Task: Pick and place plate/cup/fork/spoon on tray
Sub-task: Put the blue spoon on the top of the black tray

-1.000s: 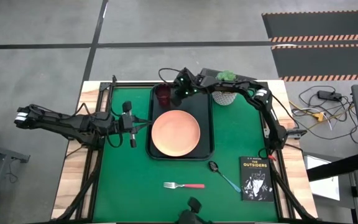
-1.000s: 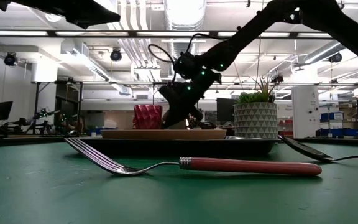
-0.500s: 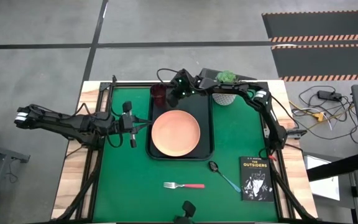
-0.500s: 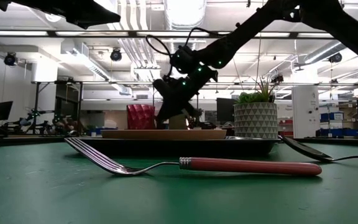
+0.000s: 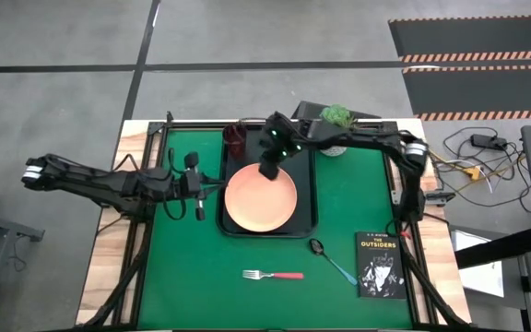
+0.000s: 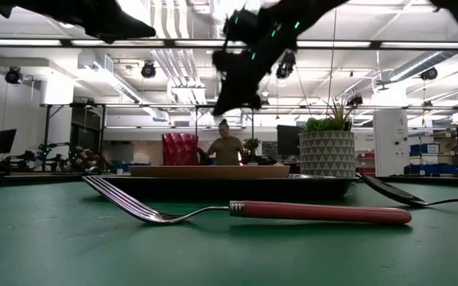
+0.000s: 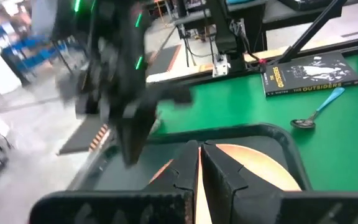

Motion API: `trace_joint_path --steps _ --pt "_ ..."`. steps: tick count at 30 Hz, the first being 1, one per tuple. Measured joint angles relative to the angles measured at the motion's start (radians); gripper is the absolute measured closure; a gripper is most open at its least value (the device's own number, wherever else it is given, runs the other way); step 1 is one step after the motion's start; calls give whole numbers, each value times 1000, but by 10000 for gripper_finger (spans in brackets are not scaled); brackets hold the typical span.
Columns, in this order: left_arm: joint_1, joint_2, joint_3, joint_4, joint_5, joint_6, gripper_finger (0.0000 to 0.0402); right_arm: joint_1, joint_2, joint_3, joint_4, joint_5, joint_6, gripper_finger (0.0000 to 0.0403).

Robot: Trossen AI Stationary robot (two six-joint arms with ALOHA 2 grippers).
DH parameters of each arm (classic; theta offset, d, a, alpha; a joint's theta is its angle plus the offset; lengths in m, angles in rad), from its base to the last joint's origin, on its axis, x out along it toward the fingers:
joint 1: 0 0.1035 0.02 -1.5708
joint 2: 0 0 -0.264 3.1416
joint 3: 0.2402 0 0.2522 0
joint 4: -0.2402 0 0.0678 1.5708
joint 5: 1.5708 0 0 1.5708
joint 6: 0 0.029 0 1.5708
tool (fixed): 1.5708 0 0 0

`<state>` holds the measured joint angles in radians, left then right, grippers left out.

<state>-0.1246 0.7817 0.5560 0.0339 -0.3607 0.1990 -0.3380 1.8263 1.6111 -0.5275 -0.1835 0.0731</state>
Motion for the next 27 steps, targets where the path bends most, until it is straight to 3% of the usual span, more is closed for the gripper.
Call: trace_joint_path --steps 8,16,27 --pt "0 78 0 2 10 -151 400 220 -229 -289 207 124 -16 394" --pt "0 193 0 4 14 -342 400 382 -374 -510 307 135 -48 394" --pt "-6 339 2 70 18 -600 400 465 -469 -745 719 132 -185 394"
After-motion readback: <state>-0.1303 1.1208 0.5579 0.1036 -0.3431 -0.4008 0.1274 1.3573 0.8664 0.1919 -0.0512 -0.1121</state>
